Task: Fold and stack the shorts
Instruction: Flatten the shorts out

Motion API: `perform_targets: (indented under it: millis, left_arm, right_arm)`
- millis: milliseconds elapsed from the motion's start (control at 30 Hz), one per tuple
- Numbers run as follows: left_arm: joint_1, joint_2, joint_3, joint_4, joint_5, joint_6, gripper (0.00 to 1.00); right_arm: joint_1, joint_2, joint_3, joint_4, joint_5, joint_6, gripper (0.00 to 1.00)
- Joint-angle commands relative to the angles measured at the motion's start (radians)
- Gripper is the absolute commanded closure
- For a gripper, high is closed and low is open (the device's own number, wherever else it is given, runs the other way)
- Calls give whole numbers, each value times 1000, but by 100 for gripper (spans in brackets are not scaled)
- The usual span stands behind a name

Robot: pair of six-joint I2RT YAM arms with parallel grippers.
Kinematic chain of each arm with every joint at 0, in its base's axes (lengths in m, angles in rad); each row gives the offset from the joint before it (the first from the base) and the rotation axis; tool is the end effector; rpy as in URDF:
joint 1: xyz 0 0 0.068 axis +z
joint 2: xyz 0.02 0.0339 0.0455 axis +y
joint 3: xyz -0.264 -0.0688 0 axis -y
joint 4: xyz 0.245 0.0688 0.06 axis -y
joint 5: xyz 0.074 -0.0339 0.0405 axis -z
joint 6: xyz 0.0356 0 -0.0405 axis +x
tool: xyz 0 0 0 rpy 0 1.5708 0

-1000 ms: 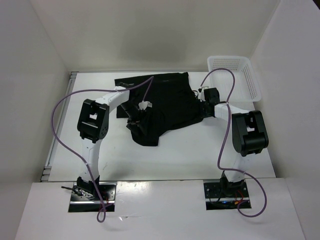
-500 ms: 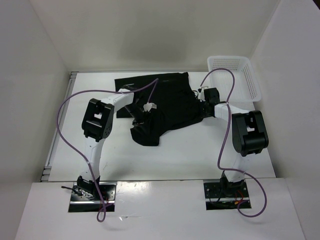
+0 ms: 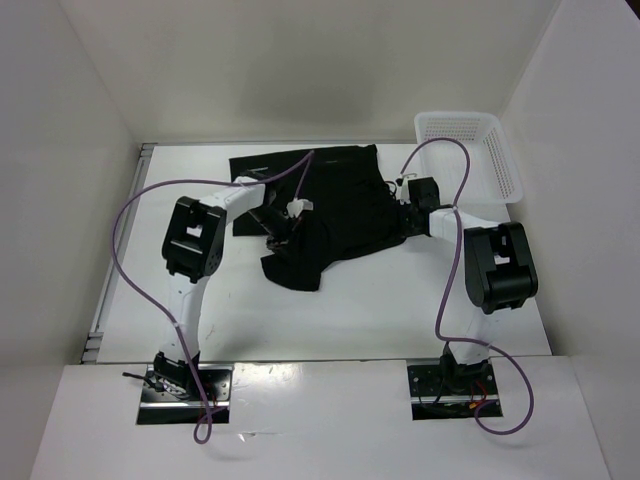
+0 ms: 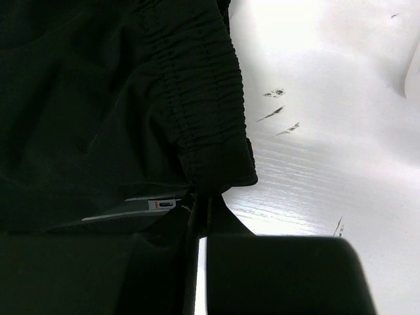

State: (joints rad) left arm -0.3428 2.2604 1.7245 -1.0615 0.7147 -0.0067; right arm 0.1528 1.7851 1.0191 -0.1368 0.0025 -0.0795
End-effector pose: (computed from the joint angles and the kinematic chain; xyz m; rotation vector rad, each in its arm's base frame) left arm 0.3939 -0.1654 0.1428 -0.4568 -2.7761 1.0279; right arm 0.3580 0.0550 0.1588 -0.2856 2.4573 0.0284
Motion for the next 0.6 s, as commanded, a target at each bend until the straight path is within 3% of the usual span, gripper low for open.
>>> perform_targets:
  millis: [0,233,433,500,567]
  left_arm:
    - [48,-107,44,103,66,7,98]
    - [152,-142,148,83,106,7,96]
    - [278,-32,276,146,52,7,91]
    - [297,0,323,176,-15,7,86]
    - [297,43,351,208,-75,7,75]
  right_arm:
    - [10,-43,-34,6,-12,1,100]
    - [10,-52,-44,6,-21,-8,100]
    - [10,-52,-44,6,-45,-8,100]
    - [19,-52,-44,6,-58,-8,100]
    - [31,-52,-44,6,-70,-17,100]
